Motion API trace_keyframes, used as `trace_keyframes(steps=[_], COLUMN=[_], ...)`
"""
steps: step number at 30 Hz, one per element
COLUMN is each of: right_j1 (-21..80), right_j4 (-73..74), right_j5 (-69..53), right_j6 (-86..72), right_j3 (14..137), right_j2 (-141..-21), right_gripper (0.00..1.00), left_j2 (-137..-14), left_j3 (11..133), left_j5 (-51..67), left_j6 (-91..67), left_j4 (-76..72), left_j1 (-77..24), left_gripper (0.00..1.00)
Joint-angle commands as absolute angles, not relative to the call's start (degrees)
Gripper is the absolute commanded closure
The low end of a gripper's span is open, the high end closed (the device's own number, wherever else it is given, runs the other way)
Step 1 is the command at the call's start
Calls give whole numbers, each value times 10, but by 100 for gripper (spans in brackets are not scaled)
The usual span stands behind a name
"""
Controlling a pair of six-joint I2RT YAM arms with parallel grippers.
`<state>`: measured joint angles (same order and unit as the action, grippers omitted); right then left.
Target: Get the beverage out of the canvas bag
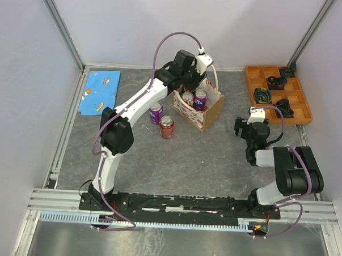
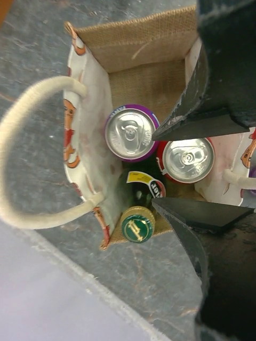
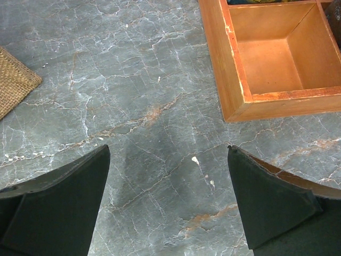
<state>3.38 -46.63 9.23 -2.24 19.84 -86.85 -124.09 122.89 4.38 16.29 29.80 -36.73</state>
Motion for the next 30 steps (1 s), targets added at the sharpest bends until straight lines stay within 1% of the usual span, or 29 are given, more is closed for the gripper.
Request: trace_keyframes(steps=[1,3,5,9,10,11,12,25,27,30], right_j1=[33,33,33,33,33,33,33,33,33,33], right_j4=[-486,-486,-486,-487,-486,-486,-486,-487,-486,-486], right_j5=[94,94,94,94,94,94,94,94,94,94], right_j6=[-22,-22,-22,-22,-23,-23,-23,-23,-22,-22], right_j3=[214,214,214,214,214,214,214,214,214,214], right_j2=[-867,-867,-867,-867,-867,-867,-867,-867,-867,-867], right_gripper=[1,1,1,1,1,1,1,1,1,1], left_j2=[-1252,-1259,-1261,-1263,-1263,-1264,-1264,-1284,-1287,-1293], left_j3=[1253,1252,1246,1230,1227,1224,1221,1203,1199,1197], left_j5=[19,10,3,-11,-11,-11,-12,-37,-36,-30], left_j6=[140,131,124,115,112,109,106,102,102,103], left_j4=[322,331,338,348,351,355,357,395,395,399], left_j1=[-368,-368,-368,-368,-368,-368,-368,-368,-368,-368], left_gripper=[45,43,36,34,28,25,24,20,17,16])
